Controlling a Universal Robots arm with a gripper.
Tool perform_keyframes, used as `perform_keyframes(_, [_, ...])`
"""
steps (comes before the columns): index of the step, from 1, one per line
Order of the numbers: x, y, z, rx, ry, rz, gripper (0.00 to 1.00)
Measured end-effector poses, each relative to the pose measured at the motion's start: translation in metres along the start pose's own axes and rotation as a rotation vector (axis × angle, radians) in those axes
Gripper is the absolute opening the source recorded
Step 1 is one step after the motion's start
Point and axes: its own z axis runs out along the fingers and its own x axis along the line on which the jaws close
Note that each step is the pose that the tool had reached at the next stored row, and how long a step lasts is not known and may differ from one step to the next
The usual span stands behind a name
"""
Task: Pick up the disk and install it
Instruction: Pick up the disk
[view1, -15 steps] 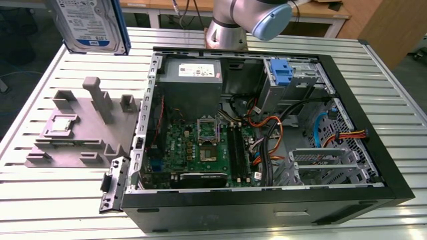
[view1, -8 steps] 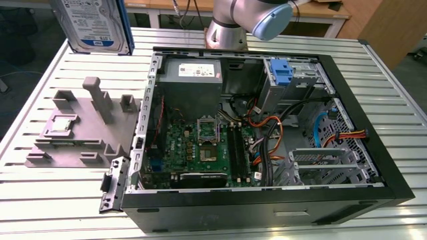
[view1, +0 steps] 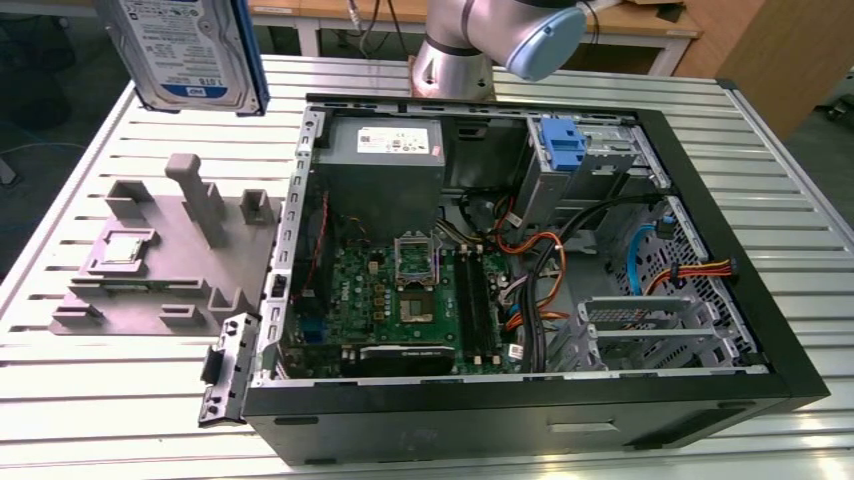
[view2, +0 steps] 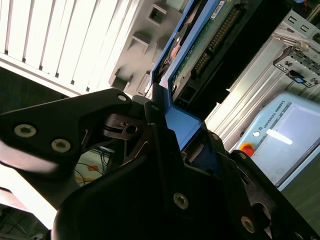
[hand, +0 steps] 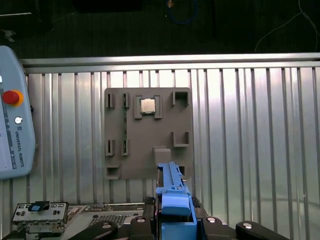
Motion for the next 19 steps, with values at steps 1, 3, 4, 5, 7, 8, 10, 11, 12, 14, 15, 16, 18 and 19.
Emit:
perform_keyframes(1, [0.0029, -0.0001, 0.0000, 0.0000, 0.0000, 0.000, 0.37])
perform_keyframes(3, [0.0087, -0.0004, -0.0001, 0.0001, -0.0001, 0.000, 0.37])
perform_keyframes(4, [0.0105, -0.0007, -0.0001, 0.0001, -0.0002, 0.000, 0.37])
perform_keyframes(5, [0.0111, -0.0017, -0.0001, 0.0001, -0.0001, 0.000, 0.37])
perform_keyframes(7, [0.0114, -0.0051, -0.0003, 0.0000, 0.0000, 0.000, 0.37])
perform_keyframes(8, [0.0113, -0.0076, -0.0002, 0.0002, -0.0001, 0.000, 0.37])
perform_keyframes(10, [0.0111, -0.0126, -0.0003, 0.0001, -0.0001, 0.000, 0.37])
perform_keyframes(11, [0.0110, -0.0154, -0.0004, 0.0001, -0.0001, 0.000, 0.37])
perform_keyframes(12, [0.0108, -0.0183, -0.0004, 0.0002, -0.0001, 0.000, 0.37])
perform_keyframes(14, [0.0106, -0.0234, -0.0006, 0.0001, 0.0000, 0.000, 0.37])
perform_keyframes(15, [0.0105, -0.0259, -0.0006, 0.0000, 0.0000, 0.000, 0.37])
perform_keyframes(16, [0.0103, -0.0291, -0.0007, 0.0001, 0.0000, 0.000, 0.37])
perform_keyframes(18, [0.0101, -0.0352, -0.0008, 0.0001, -0.0001, 0.000, 0.37])
perform_keyframes(19, [0.0099, -0.0382, -0.0008, 0.0001, -0.0001, 0.000, 0.37])
